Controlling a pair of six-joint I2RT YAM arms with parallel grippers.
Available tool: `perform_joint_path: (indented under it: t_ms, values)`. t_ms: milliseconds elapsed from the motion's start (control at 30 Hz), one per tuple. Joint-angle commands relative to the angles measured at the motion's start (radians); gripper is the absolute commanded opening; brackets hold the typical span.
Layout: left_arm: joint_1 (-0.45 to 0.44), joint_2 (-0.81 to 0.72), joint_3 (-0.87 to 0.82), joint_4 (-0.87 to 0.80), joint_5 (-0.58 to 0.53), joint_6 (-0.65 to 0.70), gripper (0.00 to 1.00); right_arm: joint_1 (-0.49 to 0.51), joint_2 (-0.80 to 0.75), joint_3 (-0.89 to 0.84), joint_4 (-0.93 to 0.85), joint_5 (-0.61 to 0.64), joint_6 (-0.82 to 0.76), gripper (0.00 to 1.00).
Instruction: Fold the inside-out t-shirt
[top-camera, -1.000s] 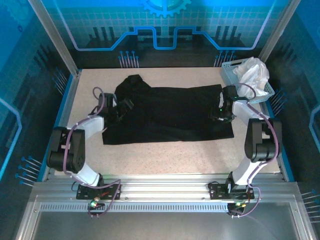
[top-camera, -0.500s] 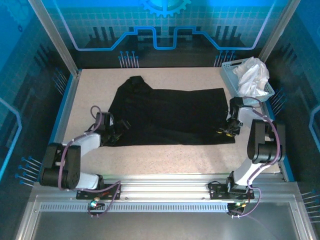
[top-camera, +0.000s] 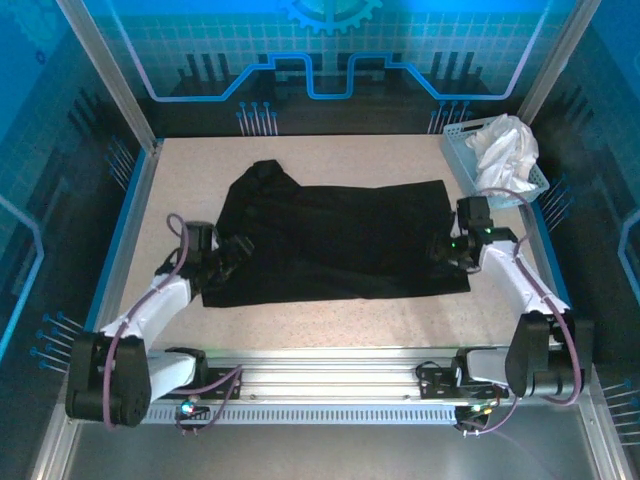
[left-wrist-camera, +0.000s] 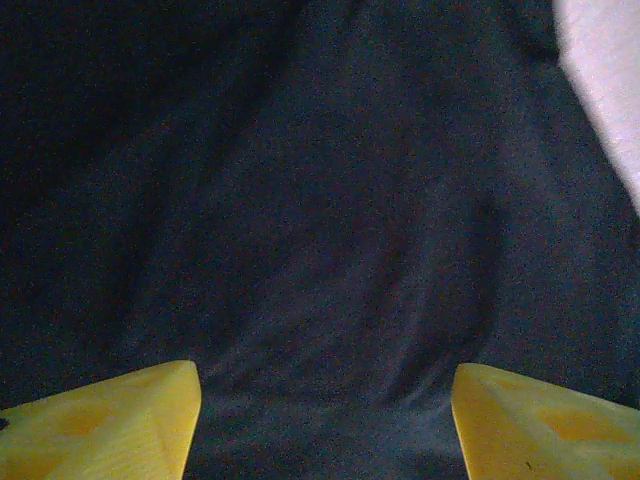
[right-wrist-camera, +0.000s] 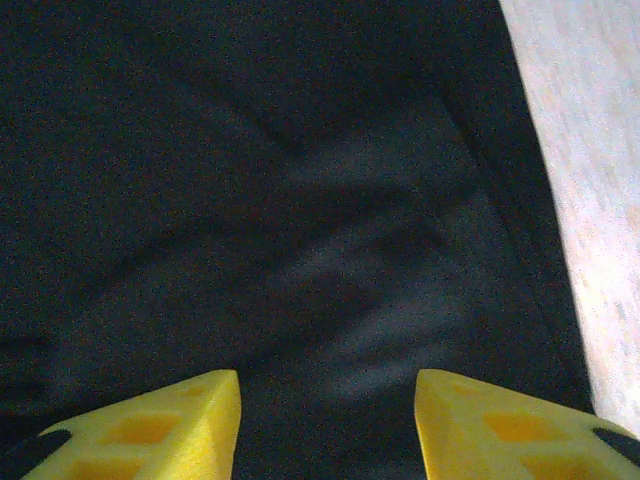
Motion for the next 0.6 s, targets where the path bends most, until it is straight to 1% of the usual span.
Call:
perform_joint_path:
  t_ms: [0,100,200,267,467,567]
  values:
    - [-0.002,0.109,0.123,0.113,-0.037,0.000,0.68,0.011,0.149,0.159,0.192,-0.013,0.021,0.53]
    - [-0.002,0.225,0.219,0.160,-0.031,-0.014,0.68,0.002,0.376,0.365,0.169,0.026,0.031,0.54]
    - [-0.001,0.300,0.298,0.181,-0.021,-0.026,0.68,0.000,0.618,0.613,0.045,0.116,-0.012,0.56]
    - [-0.002,0.331,0.333,0.195,-0.010,-0.034,0.68,-0.004,0.775,0.800,-0.058,0.127,-0.053,0.56]
    - [-0.004,0.395,0.402,0.185,0.002,-0.008,0.68,-0.016,1.116,1.242,-0.276,0.249,-0.153,0.59]
    - [-0.004,0.427,0.420,0.186,0.000,0.002,0.68,-0.032,1.221,1.384,-0.341,0.275,-0.175,0.60]
